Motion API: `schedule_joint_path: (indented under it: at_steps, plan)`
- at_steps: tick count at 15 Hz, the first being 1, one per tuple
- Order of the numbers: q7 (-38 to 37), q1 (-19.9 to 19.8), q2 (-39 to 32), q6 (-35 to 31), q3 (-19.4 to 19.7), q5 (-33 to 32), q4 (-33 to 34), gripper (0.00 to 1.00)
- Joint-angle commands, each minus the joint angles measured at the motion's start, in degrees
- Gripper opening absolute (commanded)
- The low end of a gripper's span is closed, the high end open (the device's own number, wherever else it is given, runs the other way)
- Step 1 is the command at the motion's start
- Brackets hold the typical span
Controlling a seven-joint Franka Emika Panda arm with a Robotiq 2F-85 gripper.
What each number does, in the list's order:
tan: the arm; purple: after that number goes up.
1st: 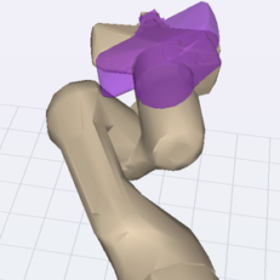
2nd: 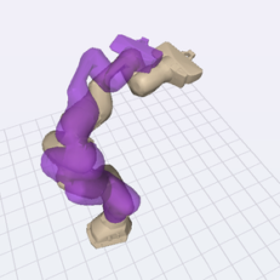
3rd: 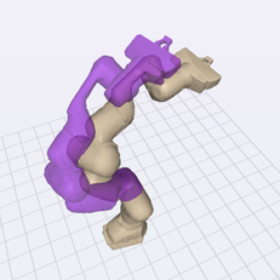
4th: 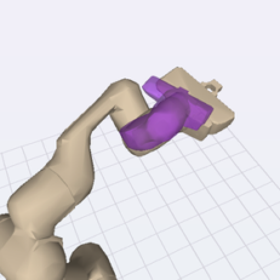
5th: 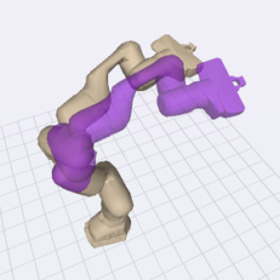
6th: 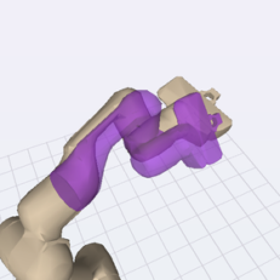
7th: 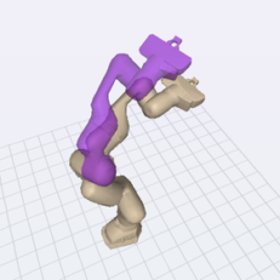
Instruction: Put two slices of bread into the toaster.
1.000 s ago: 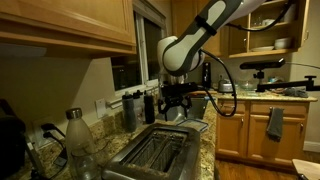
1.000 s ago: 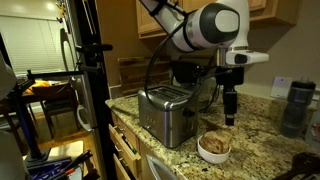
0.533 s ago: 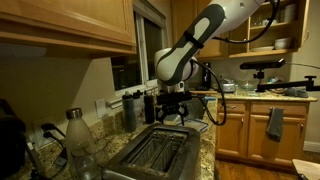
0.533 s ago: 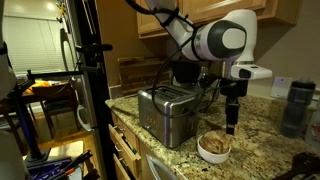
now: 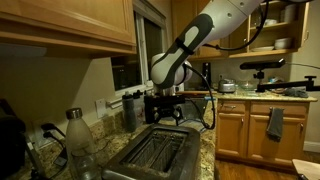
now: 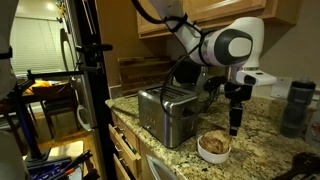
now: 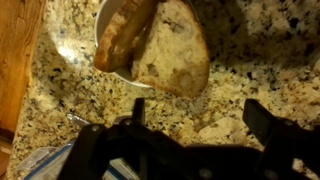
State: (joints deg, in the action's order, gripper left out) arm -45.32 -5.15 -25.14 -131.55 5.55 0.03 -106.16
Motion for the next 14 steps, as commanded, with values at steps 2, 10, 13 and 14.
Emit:
schedule_joint_path:
  at_steps: [2, 10, 13, 14]
  plan:
    - [1.22, 0.81, -1.28, 2.56, 1.2, 2.51, 2.37, 1.0]
    - [-3.28, 2.04, -1.38, 10.71, 2.59, 2.25, 4.73, 1.0]
    - [-4.18, 2.24, -2.32, 12.63, 2.5, 2.25, 6.13, 1.0]
    - [-4.48, 2.37, -2.8, 12.64, 2.51, 2.22, 6.44, 1.0]
